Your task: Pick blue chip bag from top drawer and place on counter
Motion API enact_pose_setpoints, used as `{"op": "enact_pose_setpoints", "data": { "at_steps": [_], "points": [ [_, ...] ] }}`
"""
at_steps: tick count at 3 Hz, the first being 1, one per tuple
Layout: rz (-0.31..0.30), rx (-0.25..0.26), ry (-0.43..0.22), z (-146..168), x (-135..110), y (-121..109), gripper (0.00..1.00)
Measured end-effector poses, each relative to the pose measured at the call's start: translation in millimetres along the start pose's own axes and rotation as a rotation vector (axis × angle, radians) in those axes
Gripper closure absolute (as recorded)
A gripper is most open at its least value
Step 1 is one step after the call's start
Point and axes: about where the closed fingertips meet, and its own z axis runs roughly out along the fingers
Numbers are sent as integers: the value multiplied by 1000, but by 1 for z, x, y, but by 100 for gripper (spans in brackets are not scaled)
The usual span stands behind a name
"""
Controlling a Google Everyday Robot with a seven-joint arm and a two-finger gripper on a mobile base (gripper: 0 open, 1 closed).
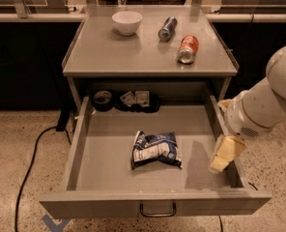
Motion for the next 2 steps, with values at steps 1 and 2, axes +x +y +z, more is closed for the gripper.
{"op": "enact_pose_setpoints", "data": {
  "at_steps": [1, 2],
  "points": [
    [-10, -1, -18, 16, -8, 1, 0],
    [-47, -37, -51, 51, -30, 10, 0]
  ]
}}
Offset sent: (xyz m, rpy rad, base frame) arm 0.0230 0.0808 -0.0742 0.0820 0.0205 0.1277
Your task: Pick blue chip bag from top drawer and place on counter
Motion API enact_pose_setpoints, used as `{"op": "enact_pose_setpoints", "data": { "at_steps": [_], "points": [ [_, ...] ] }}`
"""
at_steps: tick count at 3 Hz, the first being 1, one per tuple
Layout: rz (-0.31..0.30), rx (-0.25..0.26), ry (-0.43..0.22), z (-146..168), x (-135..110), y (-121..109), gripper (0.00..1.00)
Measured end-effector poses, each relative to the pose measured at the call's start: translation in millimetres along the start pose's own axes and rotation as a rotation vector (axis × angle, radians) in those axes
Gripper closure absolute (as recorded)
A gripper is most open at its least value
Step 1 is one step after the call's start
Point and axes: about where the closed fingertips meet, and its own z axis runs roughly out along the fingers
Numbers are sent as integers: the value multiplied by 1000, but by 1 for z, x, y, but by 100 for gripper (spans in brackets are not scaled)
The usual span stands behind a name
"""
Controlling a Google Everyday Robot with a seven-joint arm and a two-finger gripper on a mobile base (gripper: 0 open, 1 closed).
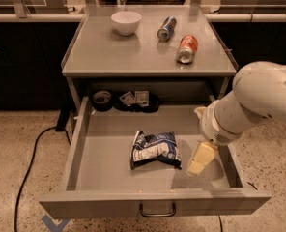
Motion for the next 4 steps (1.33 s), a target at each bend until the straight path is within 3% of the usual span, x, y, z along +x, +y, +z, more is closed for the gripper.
{"op": "enact_pose_setpoints", "data": {
  "at_steps": [1, 2, 4],
  "points": [
    [-42, -56, -28, 40, -22, 18, 0],
    [-61, -77, -43, 69, -34, 32, 0],
    [-87, -12, -62, 87, -62, 7, 0]
  ]
}}
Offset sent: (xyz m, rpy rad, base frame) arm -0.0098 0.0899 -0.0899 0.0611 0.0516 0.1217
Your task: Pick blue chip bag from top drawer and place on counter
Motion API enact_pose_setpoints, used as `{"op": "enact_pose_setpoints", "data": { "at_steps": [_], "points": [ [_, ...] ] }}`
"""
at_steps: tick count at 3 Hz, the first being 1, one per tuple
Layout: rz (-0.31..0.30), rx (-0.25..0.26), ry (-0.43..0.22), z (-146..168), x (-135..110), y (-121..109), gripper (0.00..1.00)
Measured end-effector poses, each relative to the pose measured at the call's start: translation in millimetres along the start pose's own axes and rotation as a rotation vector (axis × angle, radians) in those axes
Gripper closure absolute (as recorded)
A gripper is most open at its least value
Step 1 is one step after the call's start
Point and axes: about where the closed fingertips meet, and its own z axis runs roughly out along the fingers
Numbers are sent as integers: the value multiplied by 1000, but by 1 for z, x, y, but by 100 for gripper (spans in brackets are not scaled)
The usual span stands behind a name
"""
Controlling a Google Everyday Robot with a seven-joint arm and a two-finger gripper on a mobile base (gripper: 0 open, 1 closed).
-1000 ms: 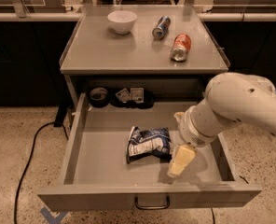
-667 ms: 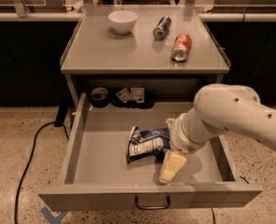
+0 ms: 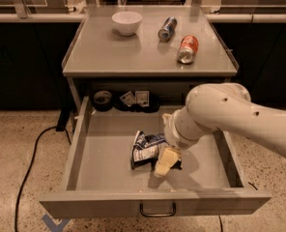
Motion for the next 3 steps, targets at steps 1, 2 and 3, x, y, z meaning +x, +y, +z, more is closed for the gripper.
{"op": "enact_pose_setpoints", "data": {
  "at_steps": [1, 2, 3],
  "points": [
    [-24, -38, -18, 26, -11, -6, 0],
    [-24, -38, -17, 26, -11, -6, 0],
    [-15, -23, -22, 38, -3, -12, 0]
  ]
}}
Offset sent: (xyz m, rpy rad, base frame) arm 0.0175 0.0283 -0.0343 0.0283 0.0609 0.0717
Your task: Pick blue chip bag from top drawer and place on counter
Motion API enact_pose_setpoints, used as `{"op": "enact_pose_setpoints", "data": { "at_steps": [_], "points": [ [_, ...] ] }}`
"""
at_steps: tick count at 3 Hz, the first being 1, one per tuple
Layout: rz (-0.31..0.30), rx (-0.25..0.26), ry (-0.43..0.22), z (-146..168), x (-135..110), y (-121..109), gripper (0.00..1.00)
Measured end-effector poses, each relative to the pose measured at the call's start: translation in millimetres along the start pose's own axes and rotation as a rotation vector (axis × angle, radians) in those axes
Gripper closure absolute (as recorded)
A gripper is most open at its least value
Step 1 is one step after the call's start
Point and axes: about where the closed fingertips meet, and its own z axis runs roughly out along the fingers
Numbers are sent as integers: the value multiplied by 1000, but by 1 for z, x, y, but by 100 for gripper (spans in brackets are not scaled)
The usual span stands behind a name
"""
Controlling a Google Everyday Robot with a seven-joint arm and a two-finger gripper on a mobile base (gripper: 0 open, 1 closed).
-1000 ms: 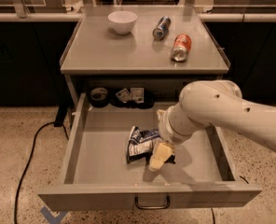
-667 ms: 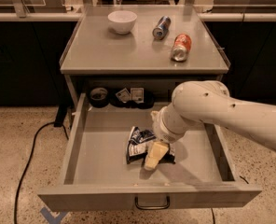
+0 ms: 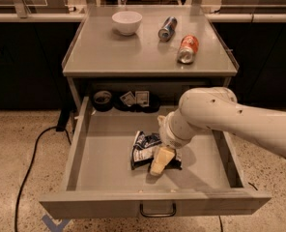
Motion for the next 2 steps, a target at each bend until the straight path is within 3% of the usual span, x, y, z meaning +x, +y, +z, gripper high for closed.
{"op": "enact_pose_setpoints", "data": {
  "at_steps": [2],
  "points": [
    [3, -19, 19, 28, 13, -10, 0]
  ]
}}
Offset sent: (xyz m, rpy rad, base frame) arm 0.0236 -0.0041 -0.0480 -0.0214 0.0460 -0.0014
